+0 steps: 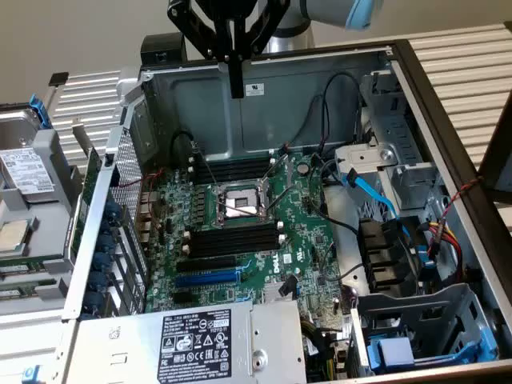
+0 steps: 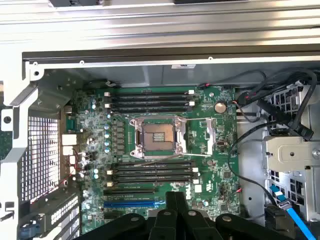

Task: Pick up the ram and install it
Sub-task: 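Reach for the ram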

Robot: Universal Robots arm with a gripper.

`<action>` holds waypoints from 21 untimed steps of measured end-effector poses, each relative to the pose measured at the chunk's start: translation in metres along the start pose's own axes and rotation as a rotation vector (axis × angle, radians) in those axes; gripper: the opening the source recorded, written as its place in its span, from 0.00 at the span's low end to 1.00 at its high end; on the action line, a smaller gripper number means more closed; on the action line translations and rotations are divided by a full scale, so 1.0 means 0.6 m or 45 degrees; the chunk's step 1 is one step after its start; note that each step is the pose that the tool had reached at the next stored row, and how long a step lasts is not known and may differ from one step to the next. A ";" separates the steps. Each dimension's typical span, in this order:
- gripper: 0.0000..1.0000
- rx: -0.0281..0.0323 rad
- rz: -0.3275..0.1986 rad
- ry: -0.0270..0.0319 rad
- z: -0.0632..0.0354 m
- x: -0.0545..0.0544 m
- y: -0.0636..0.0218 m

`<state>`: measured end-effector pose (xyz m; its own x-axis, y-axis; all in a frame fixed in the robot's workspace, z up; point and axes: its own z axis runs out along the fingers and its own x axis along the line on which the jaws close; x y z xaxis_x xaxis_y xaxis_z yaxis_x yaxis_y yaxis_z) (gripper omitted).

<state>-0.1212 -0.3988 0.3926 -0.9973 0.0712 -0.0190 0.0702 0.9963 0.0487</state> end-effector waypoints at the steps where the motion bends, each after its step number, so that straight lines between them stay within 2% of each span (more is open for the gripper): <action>1: 0.11 -0.0001 0.000 -0.0001 0.000 0.000 0.000; 13: 0.11 0.0001 0.000 0.0000 0.000 0.001 0.000; 18: 0.11 0.0001 0.000 0.0000 0.000 0.015 -0.001; 21: 0.11 -0.0001 0.000 -0.0001 -0.001 0.031 -0.003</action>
<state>-0.1397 -0.3992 0.3926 -0.9973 0.0712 -0.0190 0.0702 0.9963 0.0488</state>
